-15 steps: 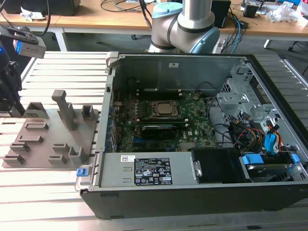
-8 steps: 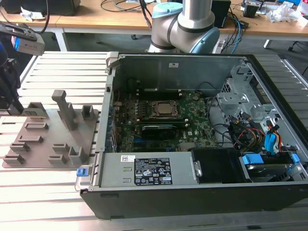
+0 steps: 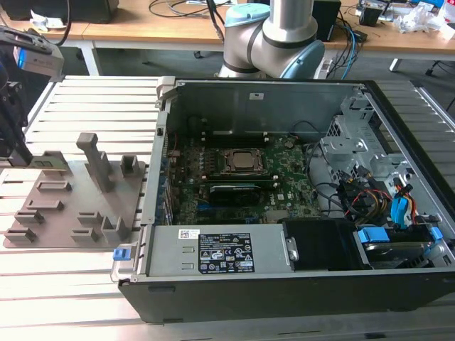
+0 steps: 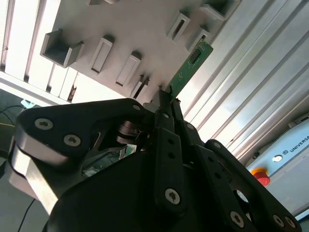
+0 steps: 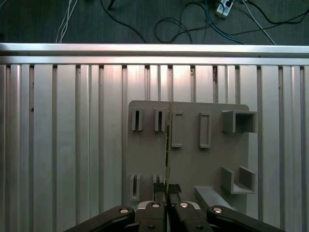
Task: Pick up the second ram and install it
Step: 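Pick up the second ram and move it above second insertion slot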
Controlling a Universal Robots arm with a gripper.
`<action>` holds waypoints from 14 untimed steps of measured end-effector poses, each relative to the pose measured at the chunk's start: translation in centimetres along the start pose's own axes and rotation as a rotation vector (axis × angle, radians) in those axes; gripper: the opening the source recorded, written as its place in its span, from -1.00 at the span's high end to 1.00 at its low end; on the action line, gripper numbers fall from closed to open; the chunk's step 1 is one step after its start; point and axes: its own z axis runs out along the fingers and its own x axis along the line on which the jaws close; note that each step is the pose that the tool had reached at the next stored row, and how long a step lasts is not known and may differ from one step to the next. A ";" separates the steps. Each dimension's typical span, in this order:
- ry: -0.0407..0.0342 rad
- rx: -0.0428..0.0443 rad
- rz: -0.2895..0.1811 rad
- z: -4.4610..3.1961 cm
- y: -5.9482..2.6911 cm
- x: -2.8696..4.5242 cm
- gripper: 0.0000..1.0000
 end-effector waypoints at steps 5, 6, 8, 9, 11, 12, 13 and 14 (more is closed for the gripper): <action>0.0000 0.0000 0.000 -0.82 0.03 -0.01 0.73; 0.0000 0.0001 0.000 -1.00 0.03 -0.02 0.73; 0.0000 0.0000 0.000 -1.44 0.05 -0.02 0.73; 0.0000 0.0000 0.000 -1.64 0.06 -0.03 0.73; 0.0000 0.0000 0.000 -2.21 0.07 -0.04 0.73; -0.0001 0.0001 0.000 -2.47 0.08 -0.04 0.73; -0.0001 0.0001 0.000 -2.63 0.09 -0.04 0.73; -0.0001 0.0000 0.000 -2.78 0.09 -0.05 0.73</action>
